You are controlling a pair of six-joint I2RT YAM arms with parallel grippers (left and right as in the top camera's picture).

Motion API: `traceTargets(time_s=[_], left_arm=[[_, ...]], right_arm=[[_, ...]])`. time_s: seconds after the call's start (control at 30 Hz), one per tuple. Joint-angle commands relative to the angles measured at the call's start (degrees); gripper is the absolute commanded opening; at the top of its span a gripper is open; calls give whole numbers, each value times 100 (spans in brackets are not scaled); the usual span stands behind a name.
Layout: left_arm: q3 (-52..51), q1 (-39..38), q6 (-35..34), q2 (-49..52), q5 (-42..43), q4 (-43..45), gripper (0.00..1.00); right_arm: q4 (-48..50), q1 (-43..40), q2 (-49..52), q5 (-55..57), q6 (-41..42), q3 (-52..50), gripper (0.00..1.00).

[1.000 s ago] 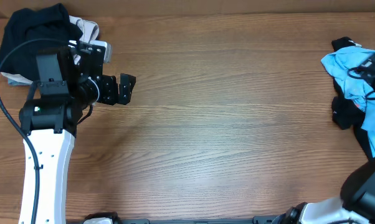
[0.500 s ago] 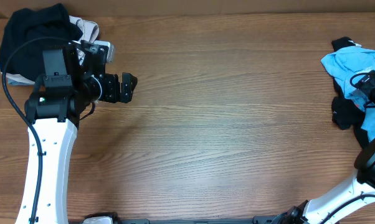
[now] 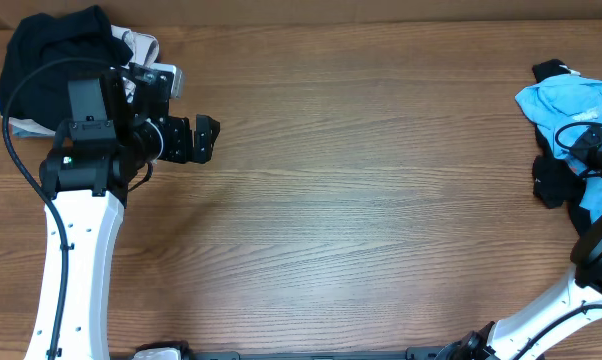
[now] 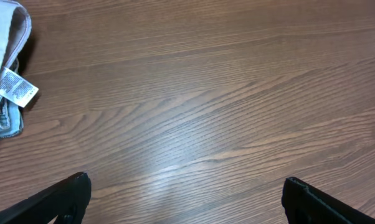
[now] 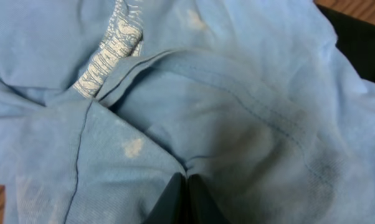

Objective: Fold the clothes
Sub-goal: 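Reach the right gripper to the light-blue T-shirt and grasp it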

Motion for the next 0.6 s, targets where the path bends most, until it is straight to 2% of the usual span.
traceTargets(time_s=[0.0, 0.2, 0.43, 0.57], left_arm=[[92, -11, -81, 13, 105, 111, 100], [186, -11, -81, 7, 96, 501, 100], [651, -4, -81, 7, -413, 413, 100], [1023, 11, -81, 7, -409, 402, 100]], right_arm=[[15, -15, -79, -15, -120, 114, 4], [-267, -9, -859, -494, -28, 267, 4], [-1502, 66, -2232, -2221, 116, 704, 4], [-2284, 525, -3016, -2894, 116, 745, 4]])
